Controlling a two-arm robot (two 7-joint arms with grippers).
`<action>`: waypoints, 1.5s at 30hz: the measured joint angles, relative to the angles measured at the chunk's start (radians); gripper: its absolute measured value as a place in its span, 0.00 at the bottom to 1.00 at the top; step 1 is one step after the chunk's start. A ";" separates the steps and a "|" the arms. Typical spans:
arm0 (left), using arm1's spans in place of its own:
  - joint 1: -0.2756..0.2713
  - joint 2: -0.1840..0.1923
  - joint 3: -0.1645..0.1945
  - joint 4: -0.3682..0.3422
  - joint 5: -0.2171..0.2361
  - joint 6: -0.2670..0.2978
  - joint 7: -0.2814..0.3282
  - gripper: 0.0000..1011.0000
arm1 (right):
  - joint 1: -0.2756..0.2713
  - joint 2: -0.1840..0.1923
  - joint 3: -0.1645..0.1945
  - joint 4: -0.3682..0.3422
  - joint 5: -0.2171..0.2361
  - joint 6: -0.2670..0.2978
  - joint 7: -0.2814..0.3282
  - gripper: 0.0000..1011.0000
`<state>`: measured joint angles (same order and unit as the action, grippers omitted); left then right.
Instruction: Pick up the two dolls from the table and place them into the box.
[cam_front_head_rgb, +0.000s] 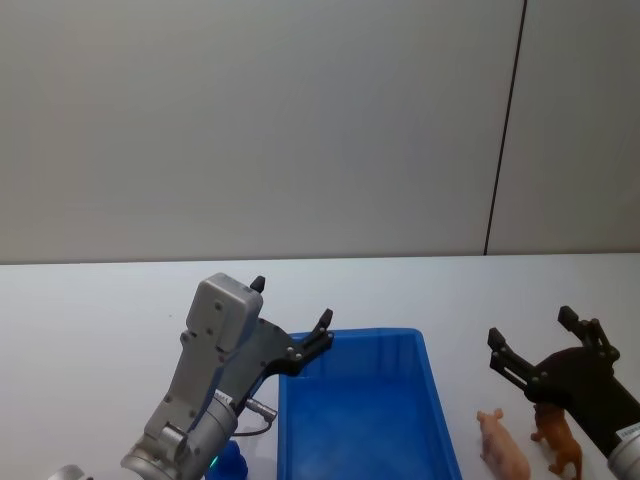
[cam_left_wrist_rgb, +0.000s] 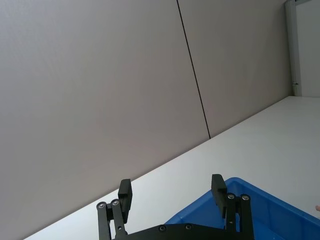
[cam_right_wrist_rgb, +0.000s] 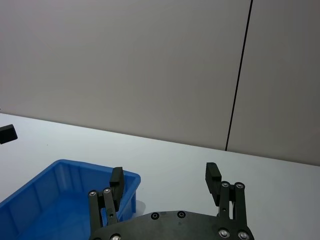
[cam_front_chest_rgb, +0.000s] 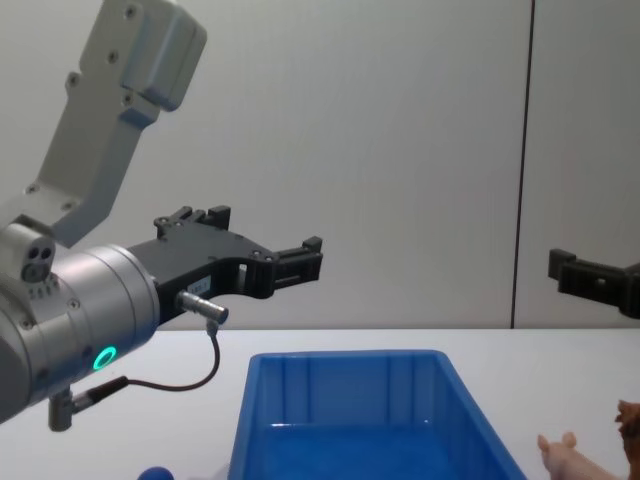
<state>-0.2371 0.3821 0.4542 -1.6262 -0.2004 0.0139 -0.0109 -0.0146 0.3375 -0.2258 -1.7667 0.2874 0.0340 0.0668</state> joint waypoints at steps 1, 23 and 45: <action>0.000 0.000 0.000 0.000 0.000 0.000 0.000 0.99 | 0.000 0.000 0.000 0.000 0.000 0.000 0.000 0.99; 0.000 0.000 0.000 0.000 0.000 0.000 0.000 0.99 | 0.000 0.000 0.000 0.000 0.000 0.000 0.000 0.99; 0.000 0.000 0.000 0.000 0.000 0.000 0.000 0.99 | -0.069 0.071 0.041 -0.025 0.036 0.065 0.000 0.99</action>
<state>-0.2371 0.3821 0.4542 -1.6262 -0.2004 0.0139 -0.0109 -0.0840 0.4089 -0.1844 -1.7920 0.3232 0.0993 0.0669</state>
